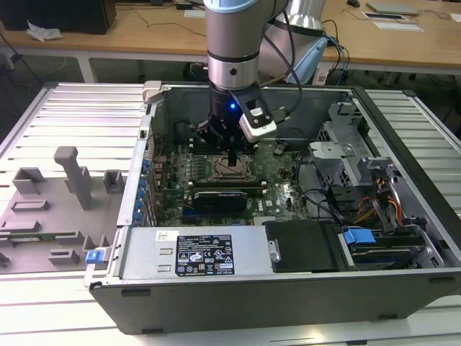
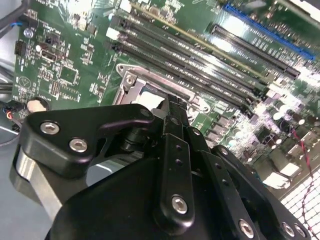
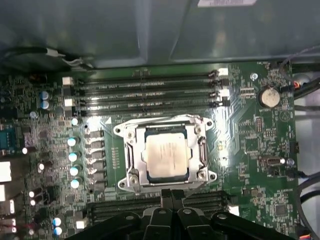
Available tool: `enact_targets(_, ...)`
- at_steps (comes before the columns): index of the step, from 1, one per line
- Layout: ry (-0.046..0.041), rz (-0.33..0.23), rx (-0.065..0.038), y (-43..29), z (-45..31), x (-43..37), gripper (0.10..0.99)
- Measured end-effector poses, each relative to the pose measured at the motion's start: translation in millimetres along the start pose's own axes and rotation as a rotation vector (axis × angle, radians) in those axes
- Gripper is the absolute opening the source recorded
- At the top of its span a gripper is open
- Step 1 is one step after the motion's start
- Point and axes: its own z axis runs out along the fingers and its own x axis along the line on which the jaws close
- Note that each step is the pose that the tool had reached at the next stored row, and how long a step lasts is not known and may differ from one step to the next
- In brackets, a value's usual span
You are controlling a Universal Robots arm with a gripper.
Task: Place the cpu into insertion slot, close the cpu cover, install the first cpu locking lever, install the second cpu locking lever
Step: 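Install the second cpu locking lever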
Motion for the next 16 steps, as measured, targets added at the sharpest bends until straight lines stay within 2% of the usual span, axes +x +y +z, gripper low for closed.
enact_targets(6, -0.0001, 0.000, 0.000, -8.6, 0.2, -0.1, 0.106)
enact_targets(9, 0.0000, -0.006, 0.000, -10.0, 2.2, 4.3, 0.106)
enact_targets(11, 0.0006, -0.006, -0.008, -11.2, 4.3, 9.0, 0.106)
enact_targets(16, 0.0012, -0.006, -0.017, -14.2, 7.1, 16.2, 0.106)
